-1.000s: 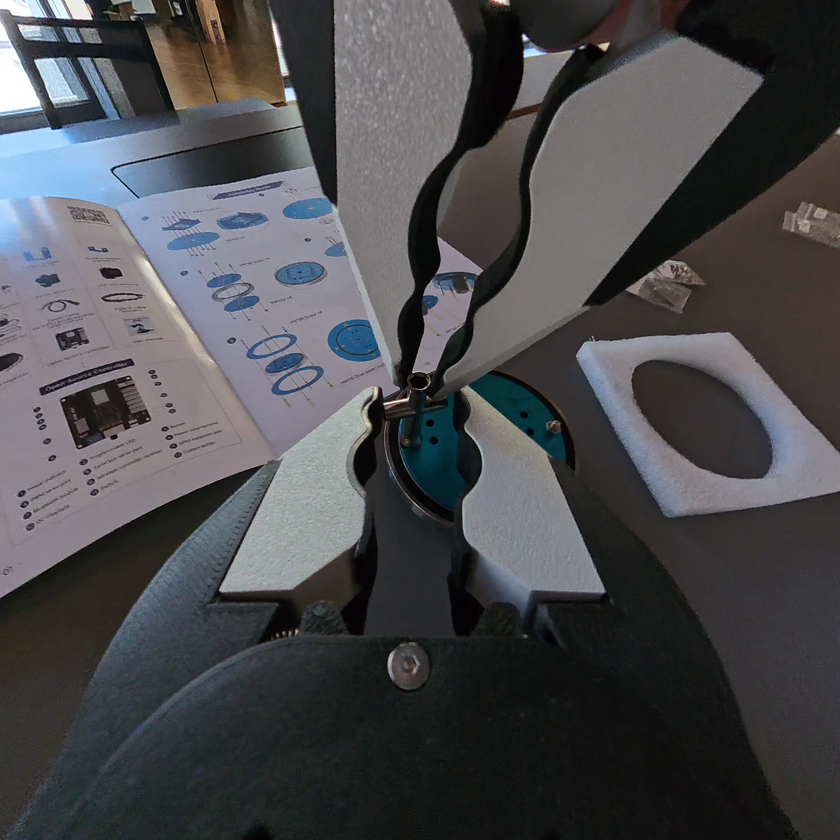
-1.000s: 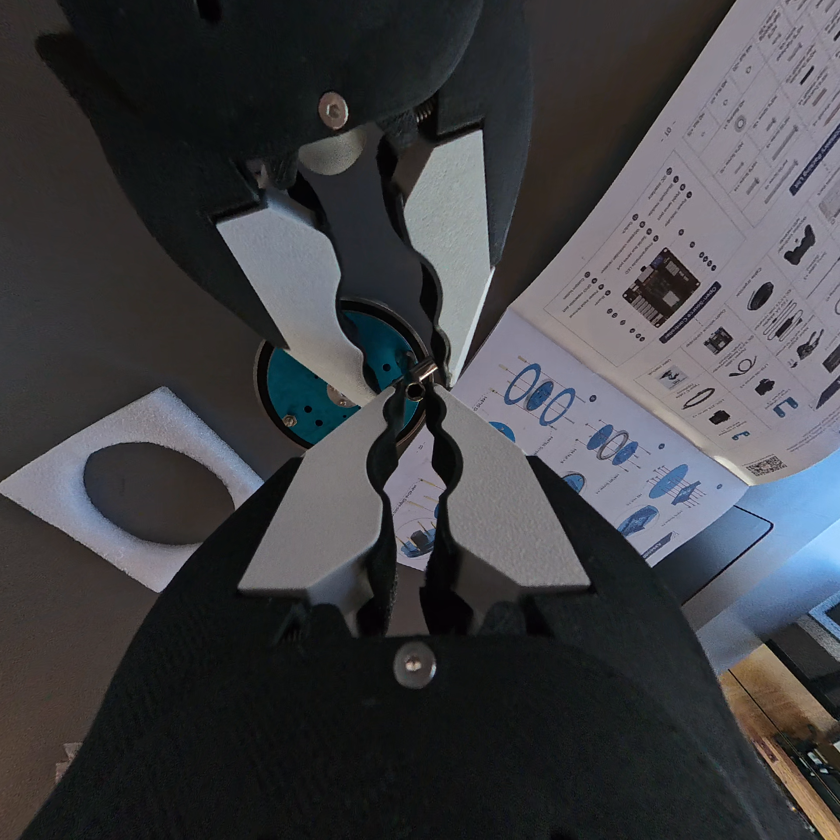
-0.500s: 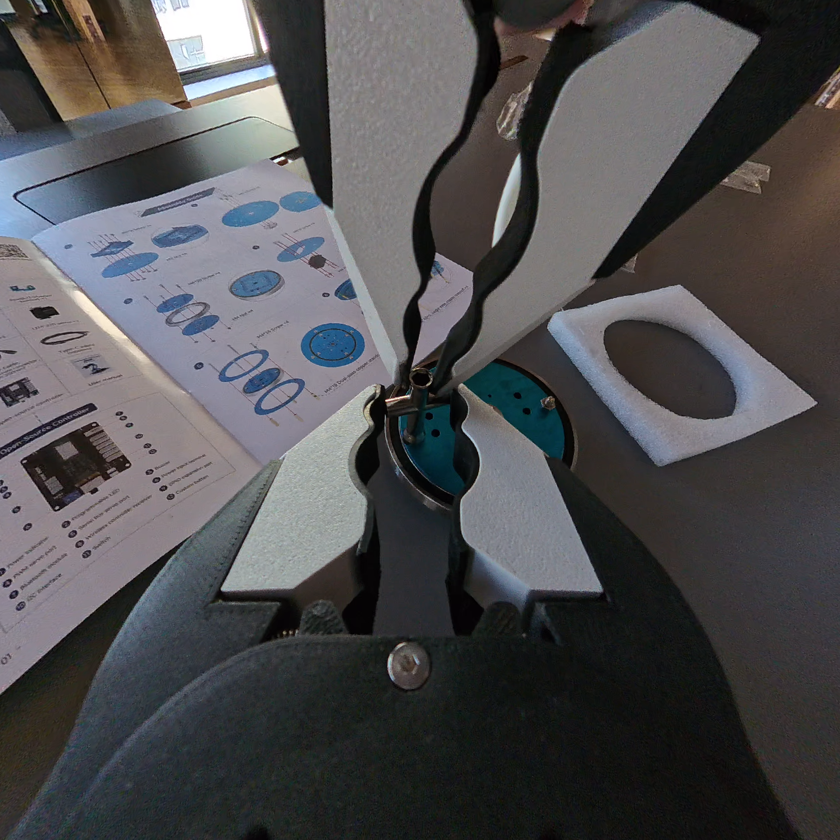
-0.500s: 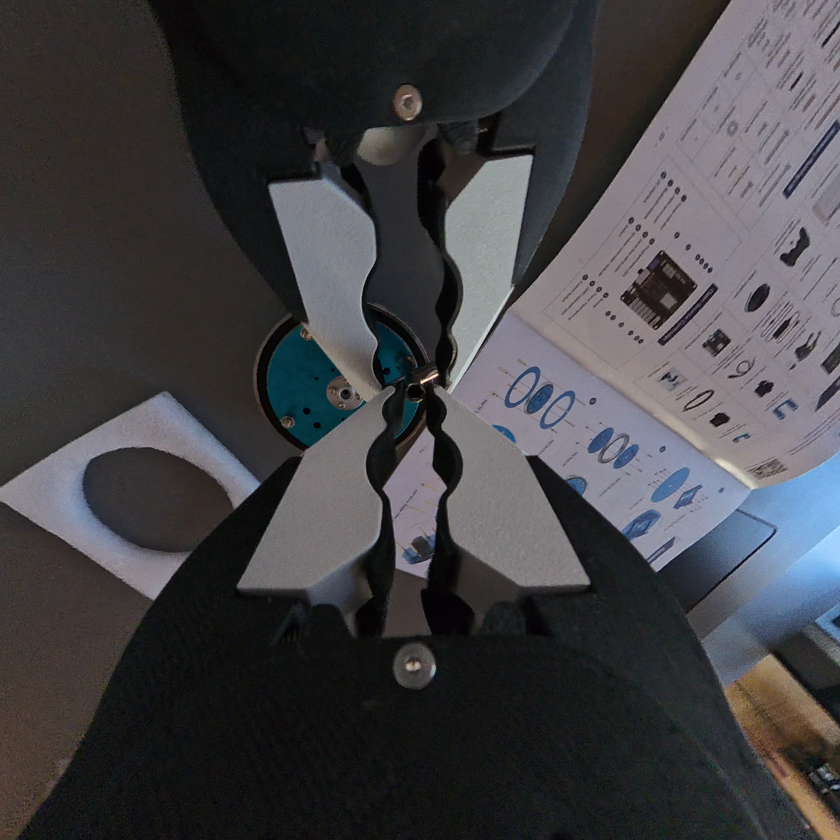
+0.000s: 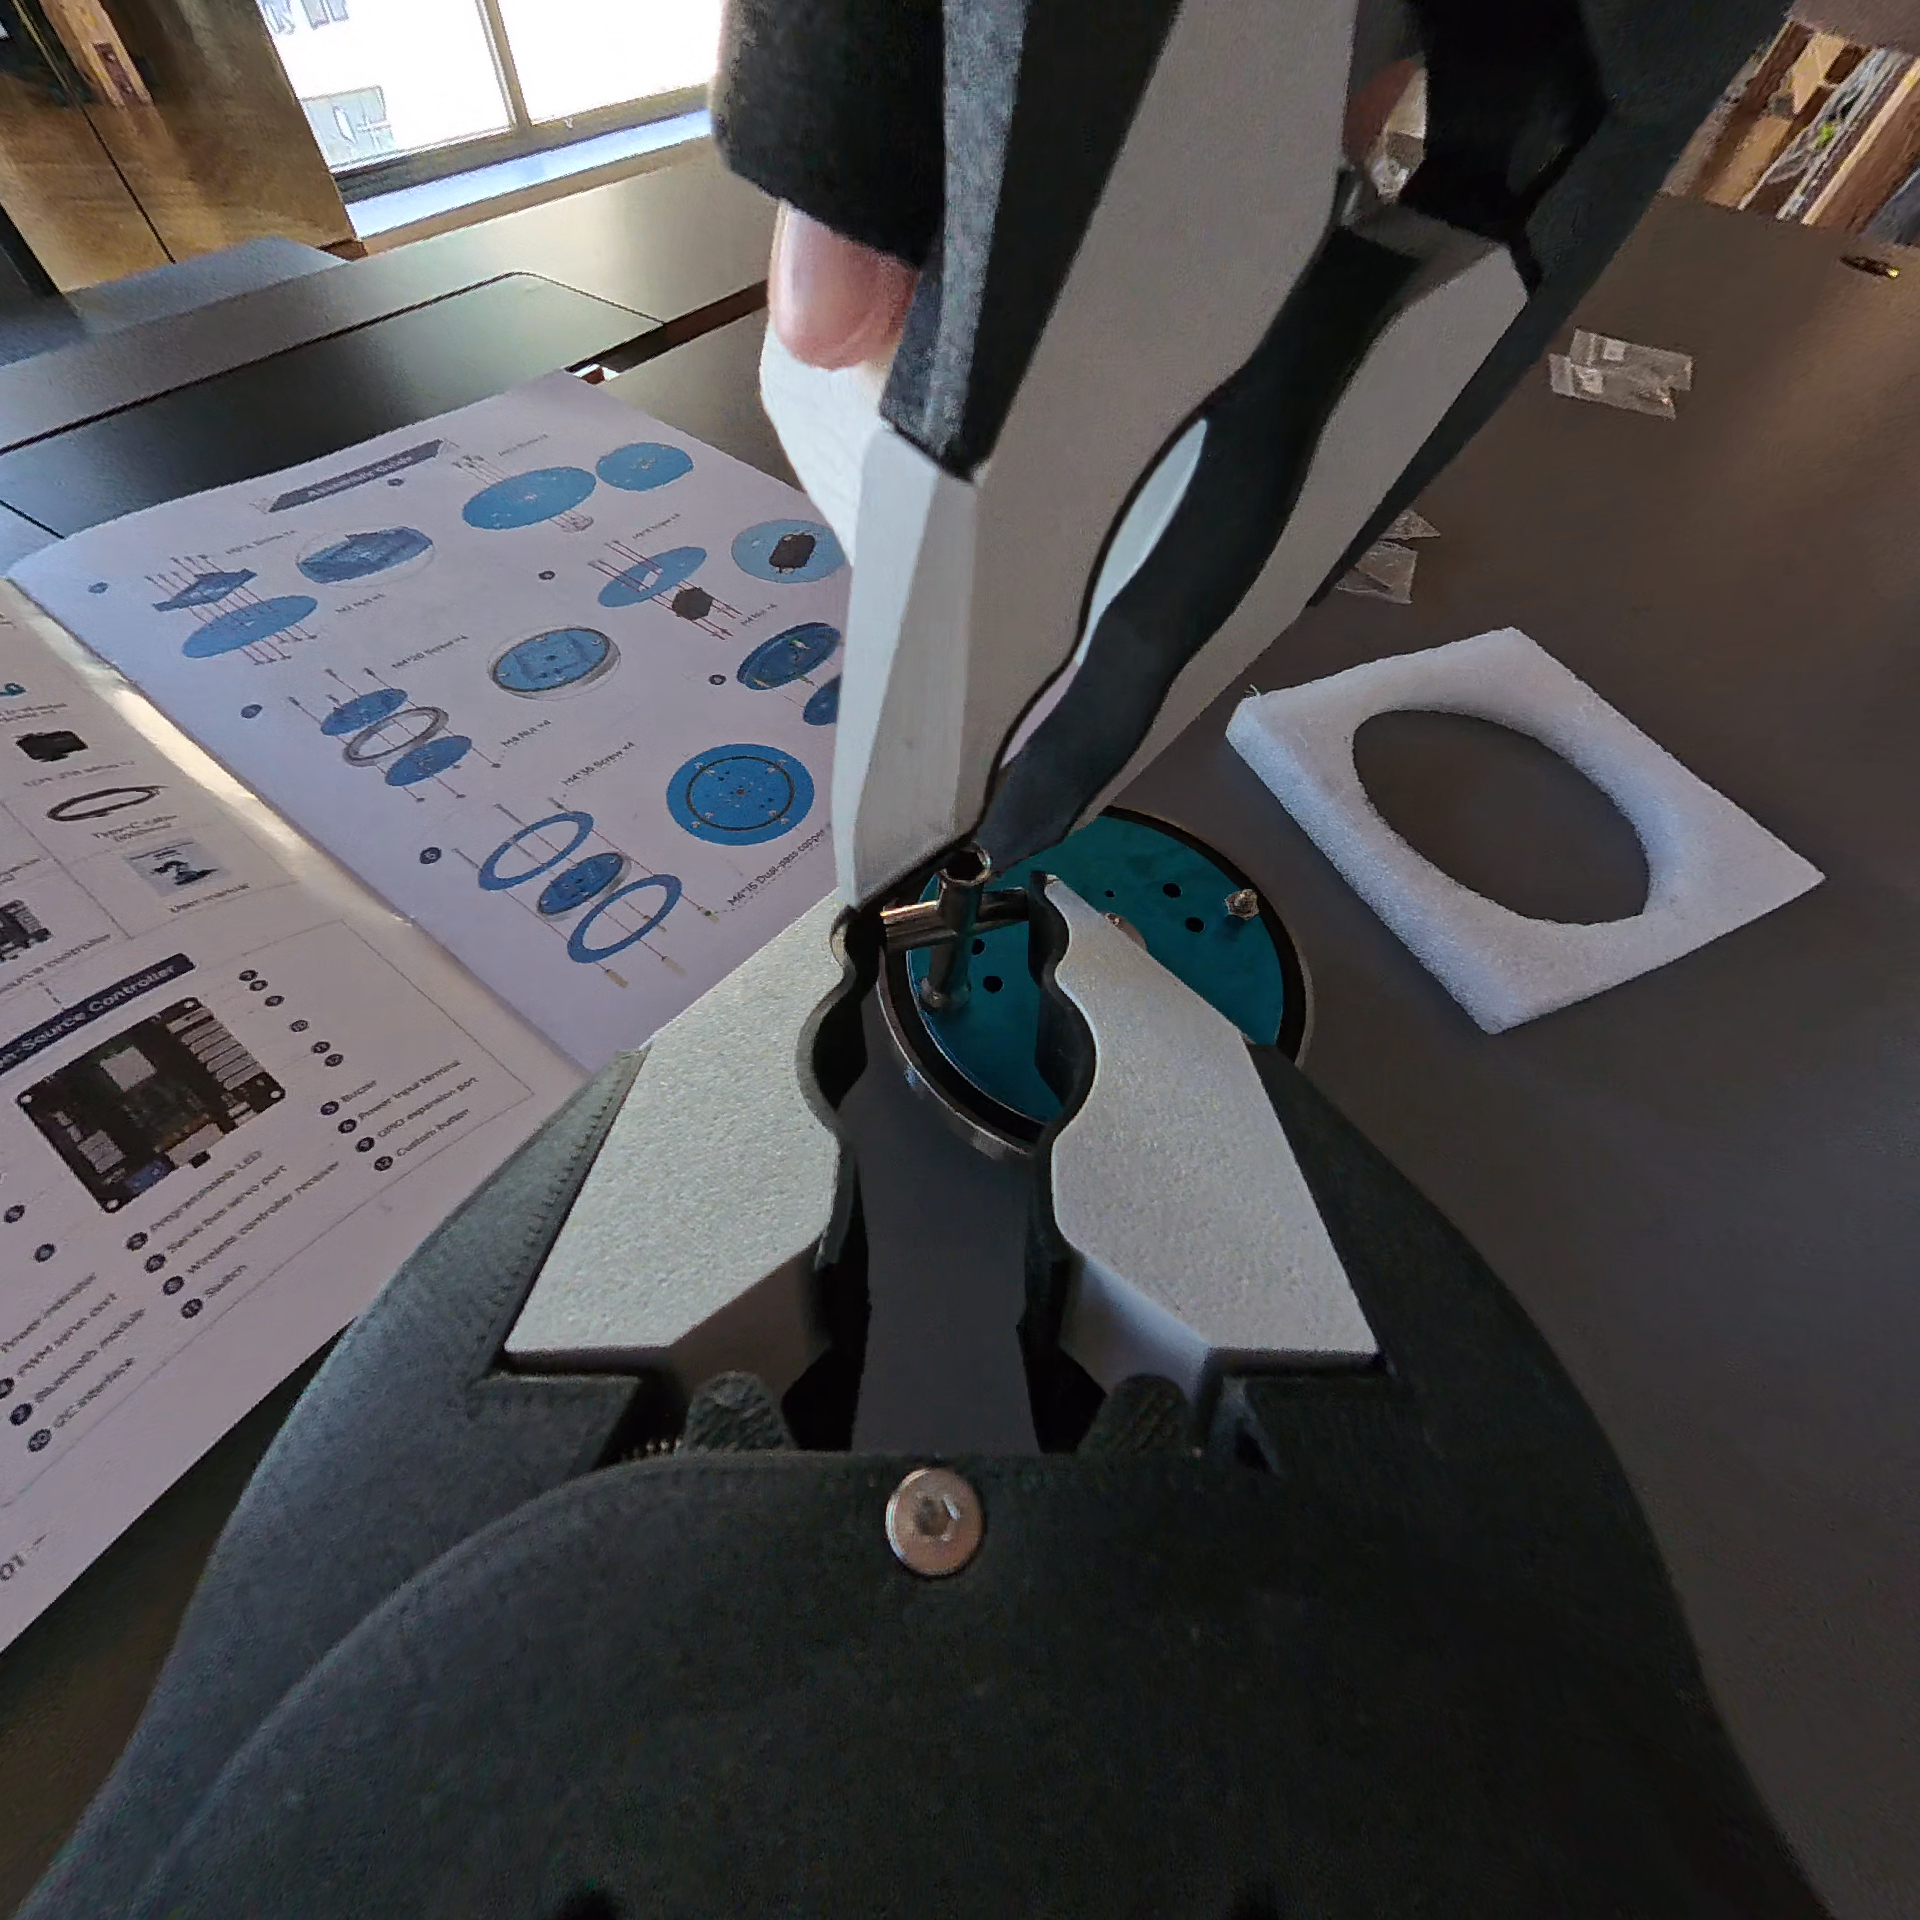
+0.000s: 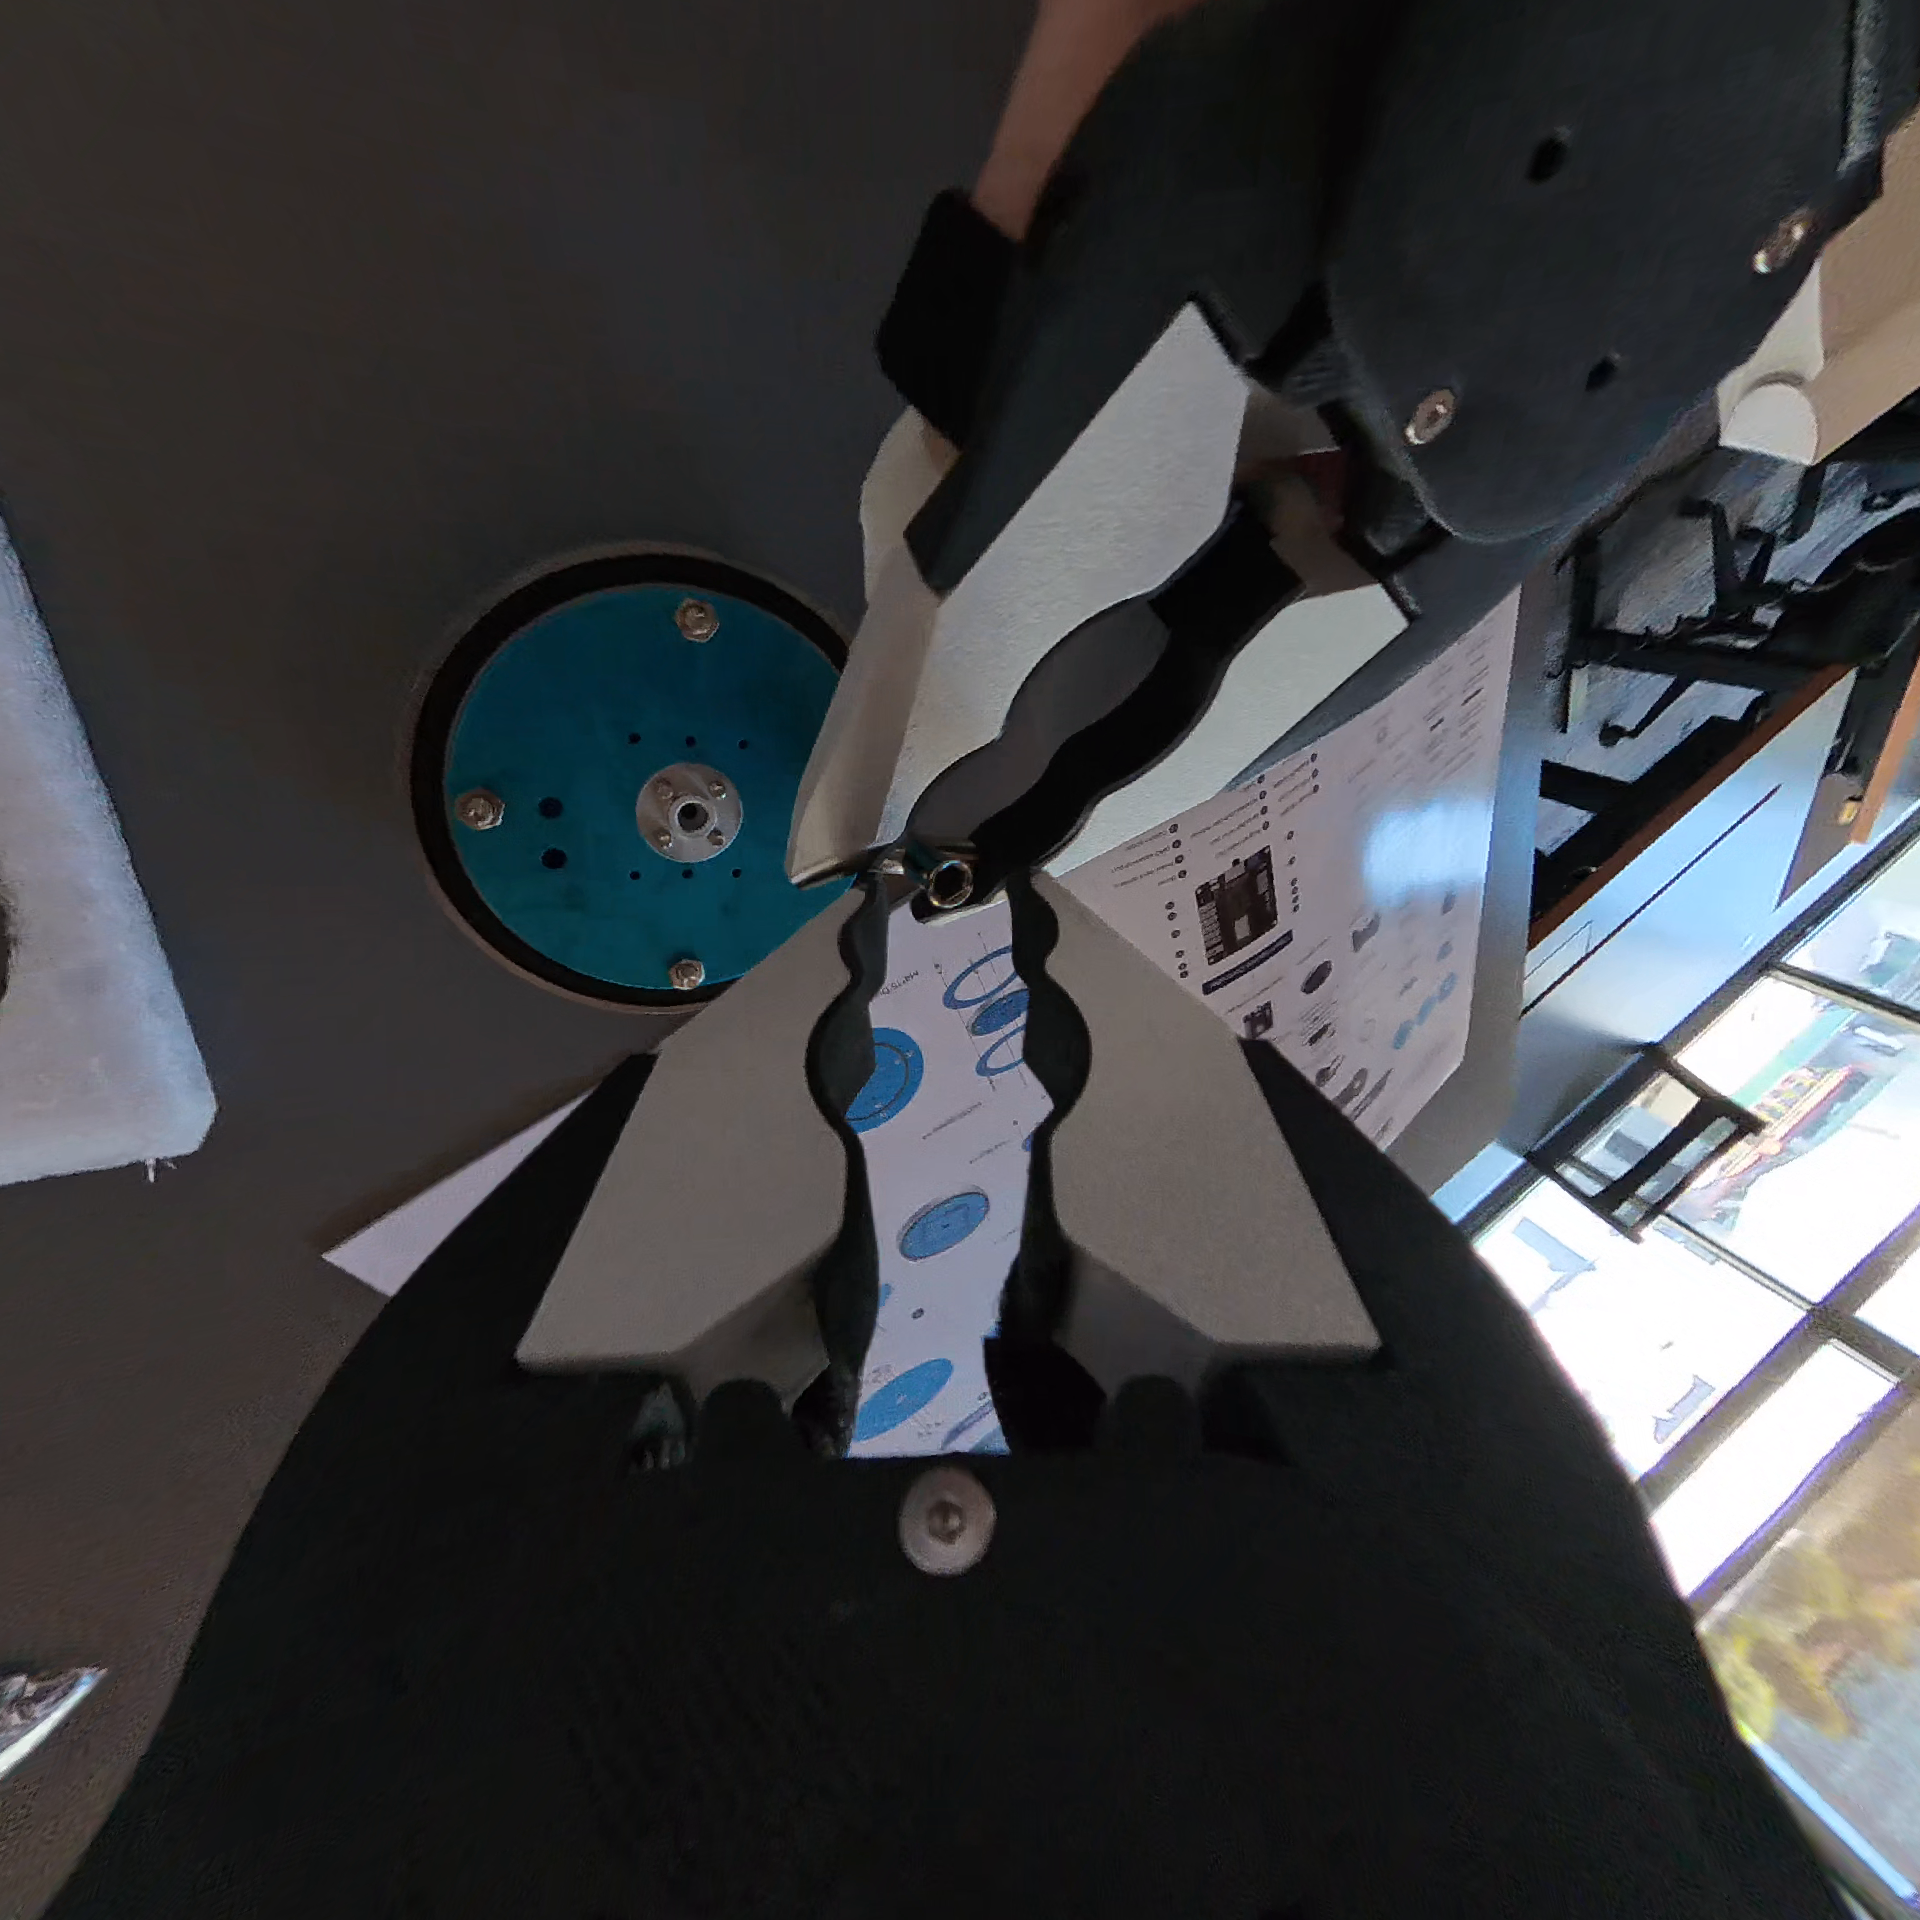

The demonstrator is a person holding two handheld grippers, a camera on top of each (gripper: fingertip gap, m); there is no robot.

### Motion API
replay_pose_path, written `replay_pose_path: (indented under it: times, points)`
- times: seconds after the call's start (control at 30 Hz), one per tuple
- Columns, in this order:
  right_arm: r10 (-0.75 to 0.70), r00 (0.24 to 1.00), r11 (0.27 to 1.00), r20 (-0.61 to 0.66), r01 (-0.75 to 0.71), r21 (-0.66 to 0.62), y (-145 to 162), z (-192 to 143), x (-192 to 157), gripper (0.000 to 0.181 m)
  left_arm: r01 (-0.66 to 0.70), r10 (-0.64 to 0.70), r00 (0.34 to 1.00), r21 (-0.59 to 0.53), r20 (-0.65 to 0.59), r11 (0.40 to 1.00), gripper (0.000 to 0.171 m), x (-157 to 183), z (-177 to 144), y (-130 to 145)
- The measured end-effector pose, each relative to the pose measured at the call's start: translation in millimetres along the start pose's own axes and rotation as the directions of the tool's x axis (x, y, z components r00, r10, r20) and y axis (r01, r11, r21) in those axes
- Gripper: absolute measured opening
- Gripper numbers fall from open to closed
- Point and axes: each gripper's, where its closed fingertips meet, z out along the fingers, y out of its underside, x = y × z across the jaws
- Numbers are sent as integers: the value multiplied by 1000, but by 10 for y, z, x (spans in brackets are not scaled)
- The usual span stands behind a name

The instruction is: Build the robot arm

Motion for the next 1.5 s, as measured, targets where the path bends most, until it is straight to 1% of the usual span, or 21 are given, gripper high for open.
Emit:
replay_pose_path:
  times: [0.1,0.2,0.27,0.37,0.43,0.5,0.8,1.0,1.17,1.37,1.5]
  points:
    - [-62,998,998,7,62,-9,22,9,-21,14,-12,12,1000,-1,-15,1000,28,5,-11,5]
    - [-92,996,996,0,92,-1,17,17,-27,14,-17,17,1000,-4,-23,1000,28,13,-11,11]
    - [-112,994,994,-11,112,0,9,19,-42,18,-14,14,999,-6,-29,1000,28,16,-12,14]
    - [-163,985,987,-50,163,-10,-8,27,-44,20,-10,9,999,-9,-37,1000,28,20,-11,19]
    - [-198,977,980,-83,199,5,-55,32,-33,24,-6,6,999,-9,-43,1000,28,25,-9,21]
    - [-243,965,970,-95,243,-15,-50,53,-35,23,-7,7,999,-10,-45,1000,28,29,-7,21]
    - [-279,960,960,-22,278,-32,-47,81,-57,19,0,-2,997,-18,-75,1000,28,44,-3,32]
    - [-356,933,930,51,359,-81,-41,66,-45,15,-7,6,996,-21,-85,1000,27,52,-2,36]
    - [-341,937,933,76,348,-93,-45,78,-45,16,-2,-1,995,-27,-95,1000,28,49,-11,48]
    - [-305,950,946,72,311,-91,-45,84,-46,16,-9,6,996,-29,-93,1000,29,42,-18,54]
    - [-308,949,945,70,313,-91,-45,93,-50,16,-19,14,994,-49,-106,999,31,37,-39,91]
